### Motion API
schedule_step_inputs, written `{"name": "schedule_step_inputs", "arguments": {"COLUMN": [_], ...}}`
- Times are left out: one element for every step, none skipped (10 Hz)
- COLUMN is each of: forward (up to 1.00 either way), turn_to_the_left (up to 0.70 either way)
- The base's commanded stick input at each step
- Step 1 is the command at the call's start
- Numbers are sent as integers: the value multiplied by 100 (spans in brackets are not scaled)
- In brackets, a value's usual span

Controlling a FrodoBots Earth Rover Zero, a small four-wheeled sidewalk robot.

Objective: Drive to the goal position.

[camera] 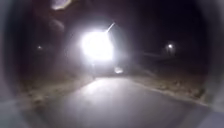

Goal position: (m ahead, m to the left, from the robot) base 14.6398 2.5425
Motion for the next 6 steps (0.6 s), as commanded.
{"name": "schedule_step_inputs", "arguments": {"forward": [100,100,100,100,100,100], "turn_to_the_left": [13,12,12,12,12,12]}}
